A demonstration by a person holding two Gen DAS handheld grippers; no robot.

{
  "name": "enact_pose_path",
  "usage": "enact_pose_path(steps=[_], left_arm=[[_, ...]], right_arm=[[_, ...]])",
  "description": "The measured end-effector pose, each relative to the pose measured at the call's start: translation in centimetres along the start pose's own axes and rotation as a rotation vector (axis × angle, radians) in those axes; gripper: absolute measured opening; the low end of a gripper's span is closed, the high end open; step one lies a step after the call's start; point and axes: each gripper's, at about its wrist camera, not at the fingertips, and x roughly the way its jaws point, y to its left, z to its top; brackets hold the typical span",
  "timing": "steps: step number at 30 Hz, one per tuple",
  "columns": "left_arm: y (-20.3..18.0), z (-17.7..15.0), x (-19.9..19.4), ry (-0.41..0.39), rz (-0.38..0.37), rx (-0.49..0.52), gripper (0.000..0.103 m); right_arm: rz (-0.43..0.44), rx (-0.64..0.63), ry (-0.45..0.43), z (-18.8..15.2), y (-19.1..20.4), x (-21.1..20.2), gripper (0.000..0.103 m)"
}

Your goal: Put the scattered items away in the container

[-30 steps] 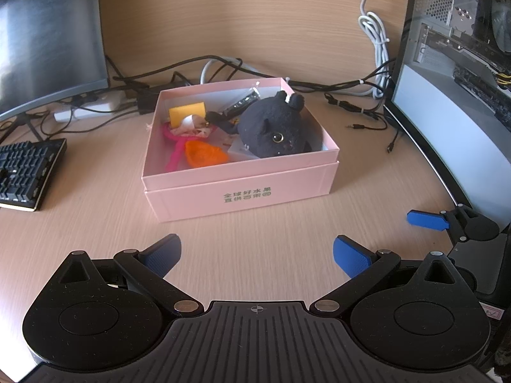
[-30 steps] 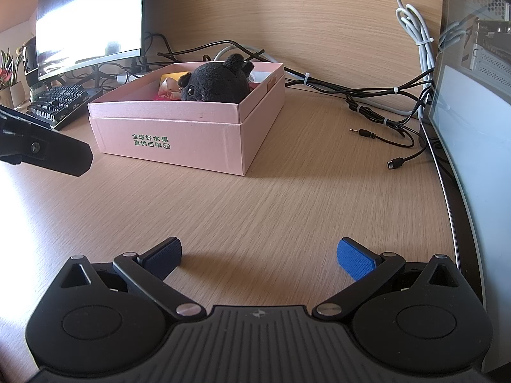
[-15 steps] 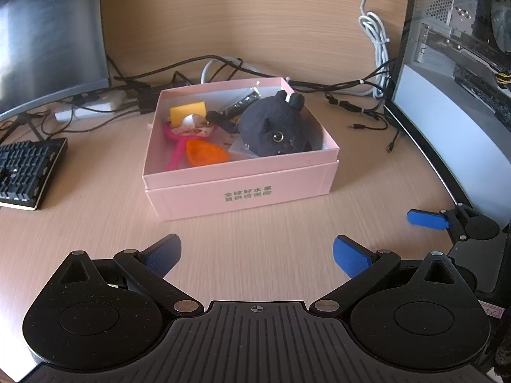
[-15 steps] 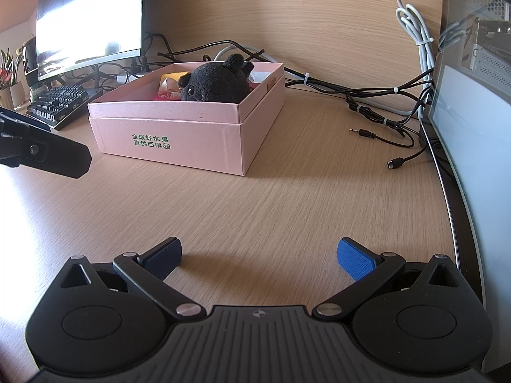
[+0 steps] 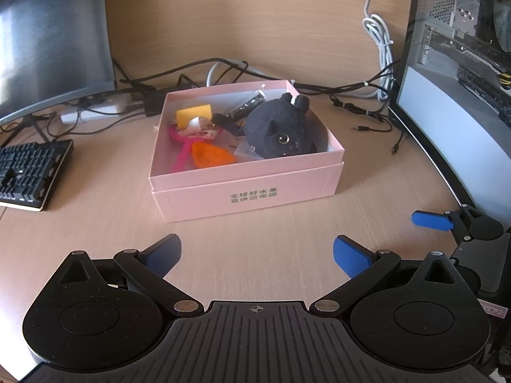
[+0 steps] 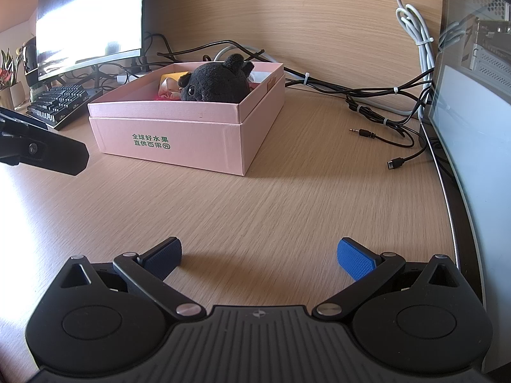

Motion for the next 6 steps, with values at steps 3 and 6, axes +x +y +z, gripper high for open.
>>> enact_pose_path(steps=[3, 6], left_arm=[[-0.02, -0.05, -0.15, -0.009, 0.004, 0.005, 0.103], [-0.06, -0.08, -0.31, -0.027, 0.036, 0.017, 0.103]], right_arm=[[0.000, 0.000, 0.000, 0.00, 0.00, 0.00, 0.103], [0.000, 0.000, 0.000, 0.00, 0.00, 0.00, 0.103]])
